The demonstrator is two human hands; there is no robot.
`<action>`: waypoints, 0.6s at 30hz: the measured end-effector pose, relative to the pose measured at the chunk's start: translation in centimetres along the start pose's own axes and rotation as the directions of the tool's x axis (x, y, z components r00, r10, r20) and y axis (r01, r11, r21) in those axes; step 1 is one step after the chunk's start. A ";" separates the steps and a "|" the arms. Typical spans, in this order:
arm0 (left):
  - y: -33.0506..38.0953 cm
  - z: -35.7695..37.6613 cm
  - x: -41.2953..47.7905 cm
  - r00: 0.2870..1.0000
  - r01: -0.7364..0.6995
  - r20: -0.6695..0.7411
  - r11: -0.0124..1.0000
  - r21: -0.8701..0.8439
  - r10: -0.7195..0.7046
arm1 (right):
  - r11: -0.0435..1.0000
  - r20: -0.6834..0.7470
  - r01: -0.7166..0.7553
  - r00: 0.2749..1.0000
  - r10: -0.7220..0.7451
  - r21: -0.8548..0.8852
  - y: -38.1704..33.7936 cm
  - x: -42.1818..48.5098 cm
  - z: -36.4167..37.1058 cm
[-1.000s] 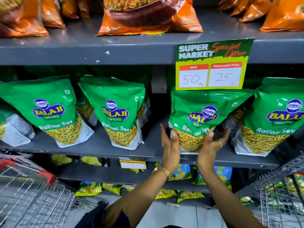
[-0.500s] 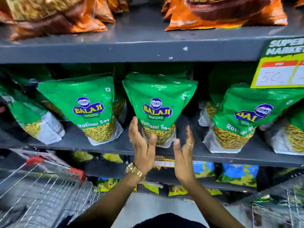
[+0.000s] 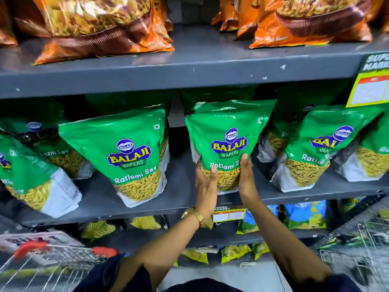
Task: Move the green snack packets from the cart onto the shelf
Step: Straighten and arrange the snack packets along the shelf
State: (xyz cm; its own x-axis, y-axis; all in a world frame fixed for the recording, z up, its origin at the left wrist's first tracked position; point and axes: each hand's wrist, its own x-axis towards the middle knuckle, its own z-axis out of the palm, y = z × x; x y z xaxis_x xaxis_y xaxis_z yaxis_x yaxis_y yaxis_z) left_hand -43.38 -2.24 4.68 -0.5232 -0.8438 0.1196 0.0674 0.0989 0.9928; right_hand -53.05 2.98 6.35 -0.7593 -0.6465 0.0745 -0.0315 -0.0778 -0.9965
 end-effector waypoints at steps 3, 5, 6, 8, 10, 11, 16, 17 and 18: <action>-0.1 -0.3 0.1 1.000 -0.003 0.030 1.000 -0.010 0.003 | 0.998 -0.050 -0.055 0.997 0.056 0.013 0.5 0.4 0.3; -0.1 -0.8 0.1 0.999 0.012 0.049 1.000 -0.013 -0.011 | 0.998 -0.046 -0.060 0.997 0.062 0.034 0.9 0.5 0.4; 0.1 -1.0 0.2 0.998 0.013 0.065 1.000 -0.021 -0.012 | 0.997 -0.039 -0.060 0.997 0.062 0.043 1.1 0.5 0.4; 0.7 -1.5 0.1 0.994 0.011 0.107 1.000 -0.016 -0.009 | 0.997 -0.033 -0.060 0.998 0.062 0.048 1.4 0.5 0.4; 1.2 -1.9 -0.1 0.990 0.038 0.135 0.999 0.027 -0.042 | 0.998 -0.018 -0.053 0.998 0.054 0.039 2.1 0.7 0.3; 1.6 -2.1 -0.2 0.988 0.051 0.144 0.998 0.043 -0.057 | 0.997 -0.028 -0.069 0.997 0.070 0.031 1.8 0.6 0.4; 2.8 -4.4 -1.4 0.951 0.179 0.227 0.973 0.145 -0.209 | 0.997 -0.623 0.035 0.782 0.011 0.062 -2.5 -2.0 2.0; 2.5 -5.4 -2.0 0.953 0.178 0.230 0.978 0.109 -0.199 | 0.989 -0.674 0.126 0.737 -0.046 0.071 -3.4 -3.6 2.8; 2.3 -6.6 -2.8 0.965 0.146 0.210 0.987 0.063 -0.156 | 0.977 -0.668 0.208 0.735 -0.120 0.052 -3.9 -5.3 3.7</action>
State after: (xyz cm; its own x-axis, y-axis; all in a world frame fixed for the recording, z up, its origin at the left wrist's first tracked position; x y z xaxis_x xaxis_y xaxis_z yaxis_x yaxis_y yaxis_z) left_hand -36.20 -3.14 6.57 -0.6935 -0.7194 -0.0385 -0.0633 0.0077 0.9980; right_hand -46.54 3.89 9.94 -0.9880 0.0412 0.1489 -0.1545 -0.2498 -0.9559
